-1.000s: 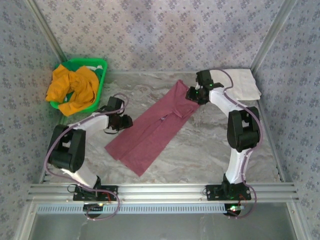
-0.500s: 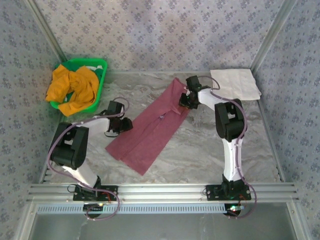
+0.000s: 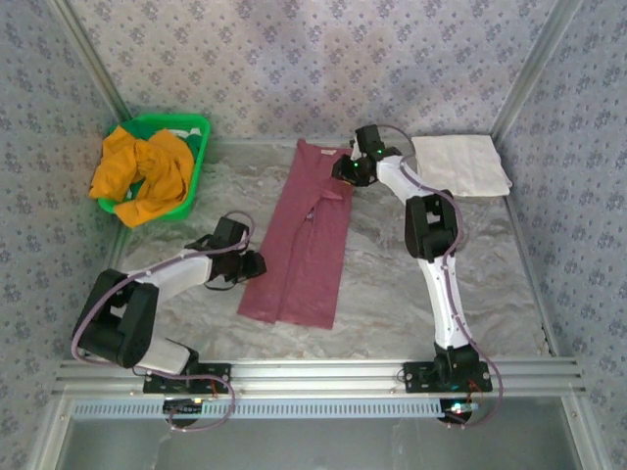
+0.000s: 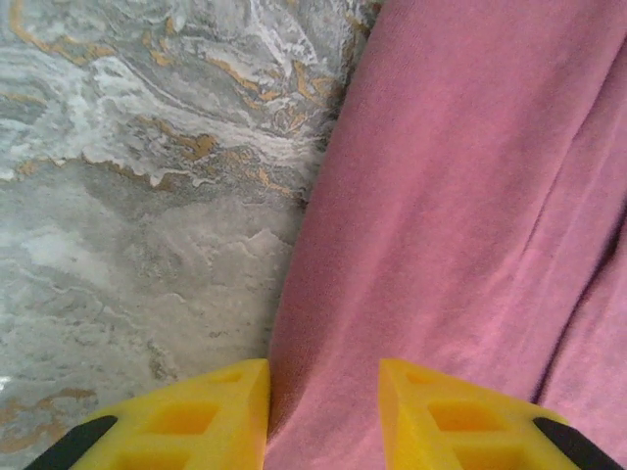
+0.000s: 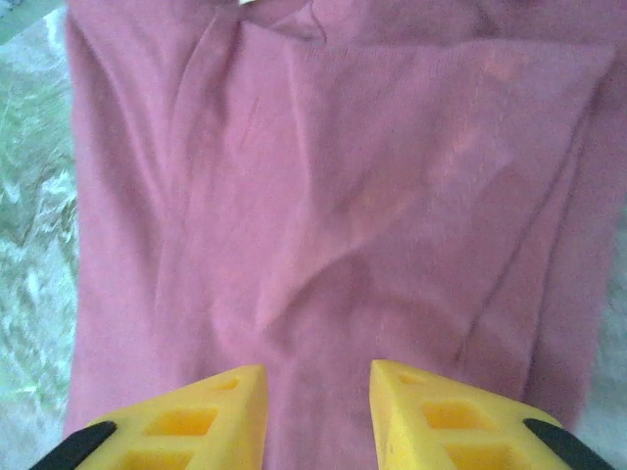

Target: Fold and stack the t-shirts

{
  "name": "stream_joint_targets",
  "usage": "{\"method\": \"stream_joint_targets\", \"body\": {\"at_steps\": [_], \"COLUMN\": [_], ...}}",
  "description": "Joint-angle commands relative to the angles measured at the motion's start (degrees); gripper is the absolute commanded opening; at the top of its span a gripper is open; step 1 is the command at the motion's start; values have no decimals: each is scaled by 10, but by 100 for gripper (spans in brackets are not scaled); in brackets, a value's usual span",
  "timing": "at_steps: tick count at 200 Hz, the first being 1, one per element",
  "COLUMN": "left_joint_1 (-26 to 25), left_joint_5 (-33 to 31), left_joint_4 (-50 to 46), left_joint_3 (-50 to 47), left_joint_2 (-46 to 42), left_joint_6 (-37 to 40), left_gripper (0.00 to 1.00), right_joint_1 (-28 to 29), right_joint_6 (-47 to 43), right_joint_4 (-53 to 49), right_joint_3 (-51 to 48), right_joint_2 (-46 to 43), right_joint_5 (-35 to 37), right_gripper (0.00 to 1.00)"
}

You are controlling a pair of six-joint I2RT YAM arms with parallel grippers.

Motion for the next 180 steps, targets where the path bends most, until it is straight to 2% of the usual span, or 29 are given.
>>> {"method": "stream_joint_targets", "body": {"at_steps": [1,29,58,104,180], "left_joint_1": [0,0,0,-1,-22], "left_joint_5": [-3,3,12,38,37], "left_joint_4": [-5,7,22,68,115], "left_joint_3": [52,103,137,151,158], "left_joint_2": [-1,56,109,178,238], "left_joint_6": [12,36,45,30,-35], "left_gripper": [34,33,32,30,31], "right_joint_1": [3,25,56,71,51], "right_joint_6": [-14,-23,-33,-31,-21], "right_joint_4": [-3,16,23,7,-46], "right_joint_3": [-85,-225,-290,-263,-135], "right_joint_2": [-122,-219,-240,-182,-52], "right_joint_5": [0,55,97,119,118], "right_gripper": [37,37,31,28,28]}}
